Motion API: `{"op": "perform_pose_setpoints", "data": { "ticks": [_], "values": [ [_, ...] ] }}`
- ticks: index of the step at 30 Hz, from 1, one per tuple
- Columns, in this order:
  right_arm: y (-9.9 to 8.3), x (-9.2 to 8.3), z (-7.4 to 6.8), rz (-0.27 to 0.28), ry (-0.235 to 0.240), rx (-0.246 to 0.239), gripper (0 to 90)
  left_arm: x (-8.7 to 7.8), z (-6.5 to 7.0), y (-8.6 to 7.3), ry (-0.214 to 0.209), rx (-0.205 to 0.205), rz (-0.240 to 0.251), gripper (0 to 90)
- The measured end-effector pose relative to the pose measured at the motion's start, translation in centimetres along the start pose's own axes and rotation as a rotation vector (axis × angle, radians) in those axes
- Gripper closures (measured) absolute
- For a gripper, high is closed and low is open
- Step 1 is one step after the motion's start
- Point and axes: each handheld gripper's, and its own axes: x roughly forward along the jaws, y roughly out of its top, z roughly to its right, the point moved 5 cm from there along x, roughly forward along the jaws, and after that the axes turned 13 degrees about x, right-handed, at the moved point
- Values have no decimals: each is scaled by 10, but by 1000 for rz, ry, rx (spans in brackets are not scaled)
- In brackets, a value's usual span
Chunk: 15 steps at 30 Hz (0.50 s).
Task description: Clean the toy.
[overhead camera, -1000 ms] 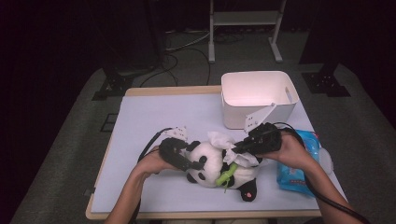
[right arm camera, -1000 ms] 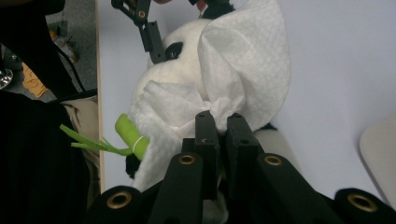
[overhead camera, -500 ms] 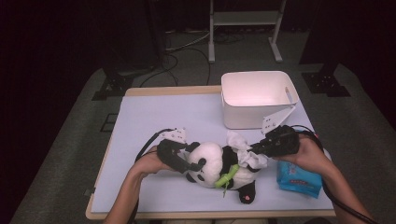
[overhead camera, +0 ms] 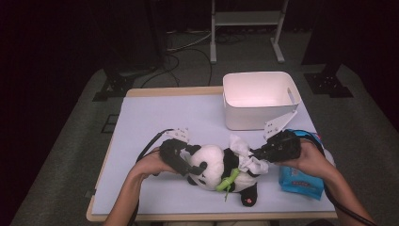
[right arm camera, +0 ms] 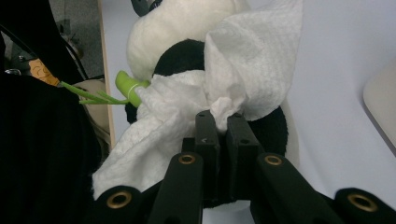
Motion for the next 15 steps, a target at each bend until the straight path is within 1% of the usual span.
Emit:
{"op": "perform_pose_setpoints", "data": {
  "ticks": [1,2,4,10,15],
  "values": [
    [0,1,0,0,3,-2,844,0,-1,0,-3,-6,-5,72],
    [0,2,-1,-1,4,-3,844,1,-1,1,-6,-23,-3,66],
    [0,3,-1,-3,11,-5,845,4,-3,2,-17,-31,-17,39],
    [1,6,-2,-8,33,-10,845,13,-7,9,-59,-31,-64,0],
    [-1,8,0,-2,55,-1,845,19,-7,11,-78,-28,-63,0]
  ]
}}
